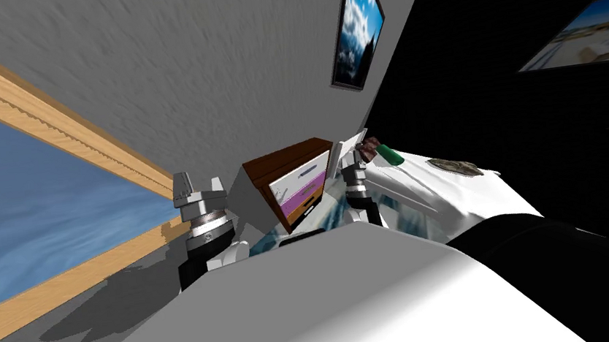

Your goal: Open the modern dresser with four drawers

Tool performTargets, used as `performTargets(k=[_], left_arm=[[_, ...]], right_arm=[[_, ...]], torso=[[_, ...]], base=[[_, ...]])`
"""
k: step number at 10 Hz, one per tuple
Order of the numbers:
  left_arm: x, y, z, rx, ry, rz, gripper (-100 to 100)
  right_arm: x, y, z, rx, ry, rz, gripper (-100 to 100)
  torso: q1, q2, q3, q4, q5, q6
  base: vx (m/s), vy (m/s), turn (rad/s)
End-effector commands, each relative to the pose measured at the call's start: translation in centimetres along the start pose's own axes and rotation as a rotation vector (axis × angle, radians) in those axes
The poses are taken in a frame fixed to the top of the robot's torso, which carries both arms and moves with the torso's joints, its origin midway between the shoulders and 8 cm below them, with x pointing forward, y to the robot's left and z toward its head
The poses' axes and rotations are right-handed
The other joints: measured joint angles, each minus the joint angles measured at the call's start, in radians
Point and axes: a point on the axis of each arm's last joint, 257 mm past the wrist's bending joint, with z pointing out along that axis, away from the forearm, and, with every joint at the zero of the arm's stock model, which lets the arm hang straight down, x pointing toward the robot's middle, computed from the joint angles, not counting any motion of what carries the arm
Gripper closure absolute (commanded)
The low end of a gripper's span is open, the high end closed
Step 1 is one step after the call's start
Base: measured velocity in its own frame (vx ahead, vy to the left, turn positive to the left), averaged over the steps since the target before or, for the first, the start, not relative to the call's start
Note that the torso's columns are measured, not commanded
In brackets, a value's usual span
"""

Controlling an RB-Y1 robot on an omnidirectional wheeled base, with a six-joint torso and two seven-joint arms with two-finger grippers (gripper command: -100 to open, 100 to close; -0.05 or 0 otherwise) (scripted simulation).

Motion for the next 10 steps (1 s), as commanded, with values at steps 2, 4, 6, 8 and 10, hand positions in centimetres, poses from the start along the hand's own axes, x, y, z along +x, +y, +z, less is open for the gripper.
performTargets(k=[2,4,6,8,10], left_arm=[[0.0,0.0,0.0,0.000,0.000,0.000,0],[0.0,0.0,0.0,0.000,0.000,0.000,0],[0.0,0.0,0.0,-0.001,0.000,0.000,0],[0.0,0.0,0.0,-0.001,0.000,0.000,0],[0.0,0.0,0.0,-0.001,0.000,0.000,0]], right_arm=[[0.0,0.0,0.0,0.000,0.000,0.000,0],[0.4,-0.1,0.0,0.003,0.032,-0.034,-100],[0.9,-0.4,0.1,0.006,0.082,-0.103,-100],[1.5,-0.7,0.1,0.005,0.131,-0.196,-100],[2.1,-1.0,0.2,-0.004,0.177,-0.308,-100]], torso=[[0.000,0.148,-0.295,0.148,0.000,0.000],[0.000,0.295,-0.590,0.295,0.000,0.000],[0.000,0.338,-0.679,0.338,0.000,0.000],[0.000,0.342,-0.684,0.342,0.000,0.000],[0.000,0.342,-0.684,0.342,0.000,0.000]], base=[[0.000,0.000,0.000],[0.003,0.002,0.003],[0.001,0.012,0.012],[0.001,0.016,0.017],[0.003,0.026,0.024]])
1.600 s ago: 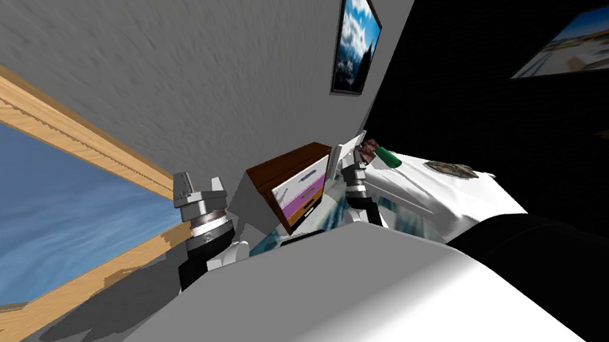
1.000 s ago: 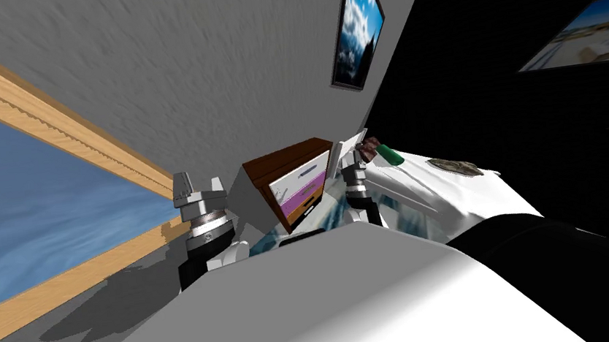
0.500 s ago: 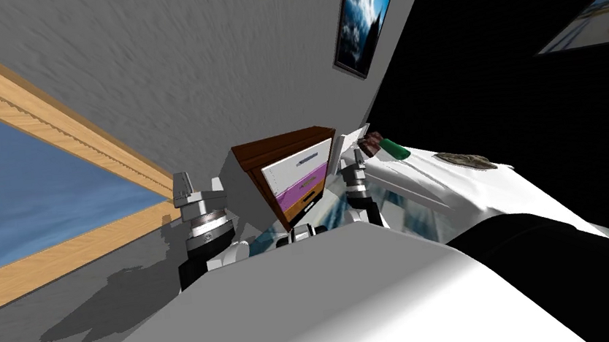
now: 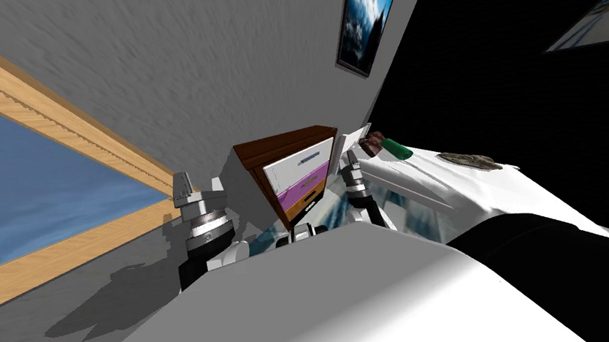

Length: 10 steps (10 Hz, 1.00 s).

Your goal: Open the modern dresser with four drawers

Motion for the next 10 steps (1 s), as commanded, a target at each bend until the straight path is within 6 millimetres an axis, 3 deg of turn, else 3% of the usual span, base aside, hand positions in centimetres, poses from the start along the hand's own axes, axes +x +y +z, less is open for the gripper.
performTargets(k=[1,10], left_arm=[[0.0,0.0,0.0,0.000,0.000,0.000,0],[0.0,0.0,0.0,0.000,0.000,0.000,0]], right_arm=[[0.7,-0.2,0.2,-0.011,0.058,-0.158,-100],[2.5,-0.9,0.9,-0.072,0.175,-0.611,-100]], torso=[[0.000,0.000,0.000,0.000,0.000,0.000],[0.000,0.000,0.000,0.000,0.000,0.000]], base=[[0.006,0.031,0.026],[0.004,0.029,0.024]])
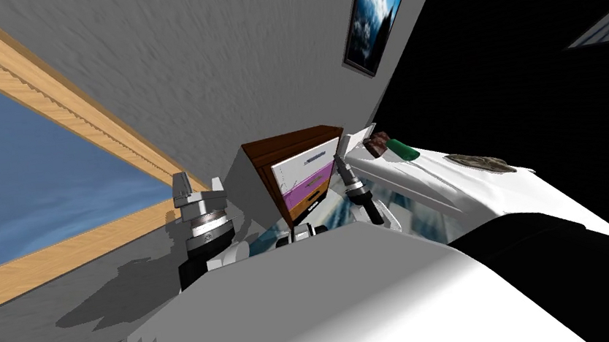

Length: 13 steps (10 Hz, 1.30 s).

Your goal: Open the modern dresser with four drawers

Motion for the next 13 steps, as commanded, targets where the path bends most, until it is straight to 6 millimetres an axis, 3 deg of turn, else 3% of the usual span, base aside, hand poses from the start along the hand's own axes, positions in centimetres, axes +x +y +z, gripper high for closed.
performTargets(k=[1,13], left_arm=[[0.0,0.0,0.0,0.000,0.000,0.000,0],[0.0,0.0,0.0,0.000,0.000,0.000,0]], right_arm=[[0.5,0.1,0.3,-0.019,0.028,-0.141,-100],[2.8,-1.1,1.0,-0.097,0.128,-0.677,-100]], torso=[[-0.001,0.000,0.000,0.000,0.000,0.000],[-0.001,0.000,0.000,0.000,0.000,0.000]], base=[[0.001,0.026,0.021],[0.004,0.023,0.019]])
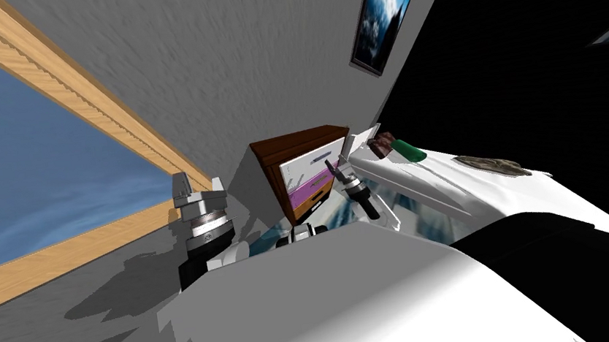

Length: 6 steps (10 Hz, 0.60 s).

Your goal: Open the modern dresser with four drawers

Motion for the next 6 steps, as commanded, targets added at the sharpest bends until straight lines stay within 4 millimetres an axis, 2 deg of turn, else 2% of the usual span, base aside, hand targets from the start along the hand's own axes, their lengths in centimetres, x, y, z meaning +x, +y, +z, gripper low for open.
performTargets(k=[1,6], left_arm=[[0.0,0.0,0.0,0.000,0.000,0.000,0],[0.0,0.0,0.0,0.000,0.000,0.000,0]], right_arm=[[0.6,-0.1,0.1,-0.016,0.020,-0.108,-100],[2.5,-0.6,0.4,-0.062,0.075,-0.377,-100]], torso=[[0.000,0.000,0.000,0.000,0.000,0.000],[0.000,0.000,0.000,0.000,0.000,0.000]], base=[[0.005,0.022,0.012],[0.003,0.022,0.021]])
